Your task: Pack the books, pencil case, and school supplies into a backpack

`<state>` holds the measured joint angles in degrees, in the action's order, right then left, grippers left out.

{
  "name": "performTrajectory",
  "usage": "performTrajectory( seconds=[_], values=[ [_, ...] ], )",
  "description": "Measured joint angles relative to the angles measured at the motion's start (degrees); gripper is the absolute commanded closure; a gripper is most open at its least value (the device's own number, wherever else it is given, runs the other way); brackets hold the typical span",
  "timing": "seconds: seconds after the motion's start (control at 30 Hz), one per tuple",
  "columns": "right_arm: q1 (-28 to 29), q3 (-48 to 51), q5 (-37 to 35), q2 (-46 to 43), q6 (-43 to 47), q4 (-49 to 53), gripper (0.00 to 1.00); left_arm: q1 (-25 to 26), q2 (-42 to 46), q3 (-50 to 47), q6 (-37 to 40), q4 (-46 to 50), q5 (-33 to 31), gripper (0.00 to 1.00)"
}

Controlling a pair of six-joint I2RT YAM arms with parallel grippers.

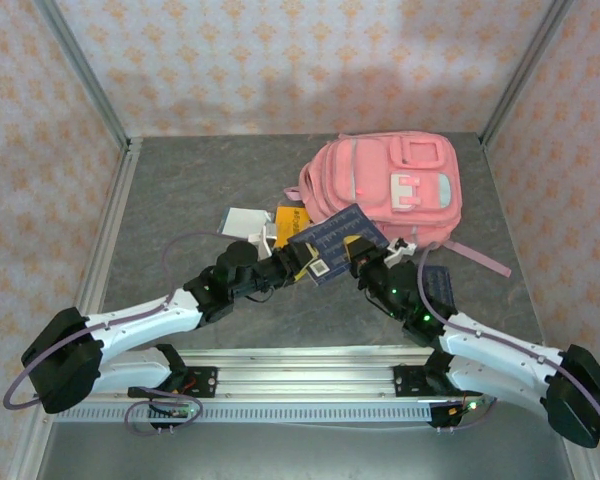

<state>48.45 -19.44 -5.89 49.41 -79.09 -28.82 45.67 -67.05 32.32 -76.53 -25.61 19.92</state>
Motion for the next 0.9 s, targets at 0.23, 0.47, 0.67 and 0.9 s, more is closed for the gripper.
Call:
performTrajectory(
  seconds=[0.23, 0.47, 0.67, 0.9],
  values=[
    [1.8, 0.0, -1.5, 2.7, -1.1, -1.6, 1.0, 0.0, 0.0, 0.8, 0.4, 0.0, -1.8, 1.0],
    [2.4, -1.5, -3.8, 0.6, 1.4, 5.0, 0.37, -0.6, 5.2, 0.9, 3.4, 5.2, -3.5, 1.0],
    [-1.0, -12.7, -9.8, -3.3, 14.3, 26.6, 0.33, -6.3, 18.8, 1.2, 10.1, 22.0, -7.6, 1.0],
    [-13.4, -32.1, -4.4, 11.3, 35.9, 41.1, 0.35, -11.0, 25.3, 5.9, 19.4, 41.4, -11.5, 1.0]
  ],
)
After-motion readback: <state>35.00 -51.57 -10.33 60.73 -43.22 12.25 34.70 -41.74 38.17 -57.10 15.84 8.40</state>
